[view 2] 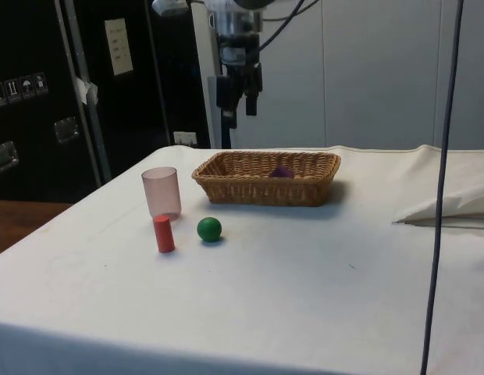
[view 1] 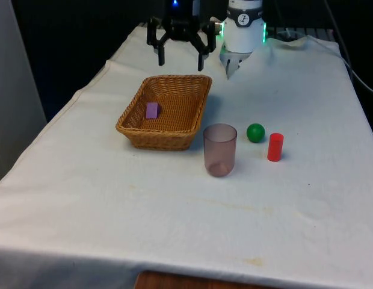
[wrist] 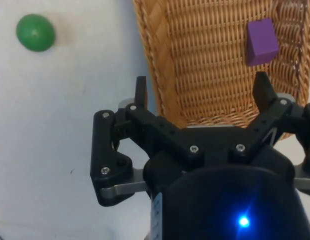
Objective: Pick up the triangular block and place it into the basket.
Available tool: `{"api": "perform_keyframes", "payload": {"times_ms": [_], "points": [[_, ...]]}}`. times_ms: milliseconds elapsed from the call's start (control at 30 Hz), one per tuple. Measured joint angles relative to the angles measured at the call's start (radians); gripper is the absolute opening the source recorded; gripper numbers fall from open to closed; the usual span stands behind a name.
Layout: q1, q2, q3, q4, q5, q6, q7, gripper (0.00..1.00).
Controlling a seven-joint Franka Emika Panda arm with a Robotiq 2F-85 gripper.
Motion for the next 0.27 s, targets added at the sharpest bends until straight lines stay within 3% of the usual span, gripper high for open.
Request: {"api": "perform_keyframes", "payload": {"times_ms": [267], "points": [[0.005, -0.063, 0.017, 0.009, -0.008, -0.066, 0.005, 1.00]]}}
